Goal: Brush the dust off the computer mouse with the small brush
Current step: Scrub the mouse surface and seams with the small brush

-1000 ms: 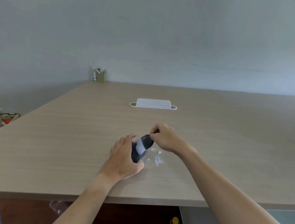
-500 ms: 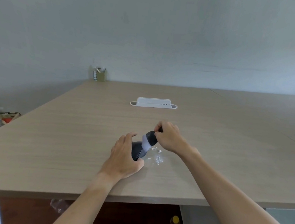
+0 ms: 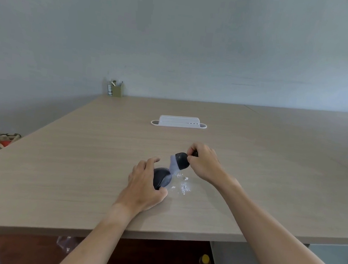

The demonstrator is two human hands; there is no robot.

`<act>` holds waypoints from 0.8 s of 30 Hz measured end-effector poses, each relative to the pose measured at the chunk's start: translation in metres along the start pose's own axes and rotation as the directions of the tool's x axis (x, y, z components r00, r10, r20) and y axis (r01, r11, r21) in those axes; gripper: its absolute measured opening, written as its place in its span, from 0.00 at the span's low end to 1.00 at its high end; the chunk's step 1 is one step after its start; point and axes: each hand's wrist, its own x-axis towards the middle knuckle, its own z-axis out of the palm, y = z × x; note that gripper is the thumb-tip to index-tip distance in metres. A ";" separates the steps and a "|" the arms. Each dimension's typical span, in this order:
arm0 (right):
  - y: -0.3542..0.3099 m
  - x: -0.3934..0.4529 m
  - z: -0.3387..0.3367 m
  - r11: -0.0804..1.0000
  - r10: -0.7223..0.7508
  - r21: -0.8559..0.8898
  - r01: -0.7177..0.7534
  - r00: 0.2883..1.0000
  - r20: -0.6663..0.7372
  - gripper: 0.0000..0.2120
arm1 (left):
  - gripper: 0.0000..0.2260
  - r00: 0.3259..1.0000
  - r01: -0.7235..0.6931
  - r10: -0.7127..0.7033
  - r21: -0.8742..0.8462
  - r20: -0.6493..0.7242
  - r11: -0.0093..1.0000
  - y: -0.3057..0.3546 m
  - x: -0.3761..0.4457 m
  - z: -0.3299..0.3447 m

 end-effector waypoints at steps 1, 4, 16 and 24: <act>-0.001 0.000 -0.001 1.000 -0.007 0.012 0.007 1.000 0.011 0.10 | 0.35 1.000 -0.001 0.001 0.009 -0.001 1.000 0.000 0.000 0.000; -0.007 -0.002 0.005 0.999 -0.035 0.041 0.030 0.990 0.137 0.14 | 0.36 1.000 0.006 -0.006 0.022 -0.008 1.000 -0.001 0.000 -0.001; -0.015 0.000 0.007 0.996 -0.081 -0.026 0.086 0.983 0.166 0.12 | 0.35 1.000 0.022 -0.021 0.021 -0.012 1.000 -0.001 0.002 0.000; -0.023 0.010 0.004 0.997 -0.012 0.077 0.012 1.000 -0.007 0.05 | 0.33 1.000 0.024 -0.024 -0.001 -0.005 1.000 -0.001 0.003 0.002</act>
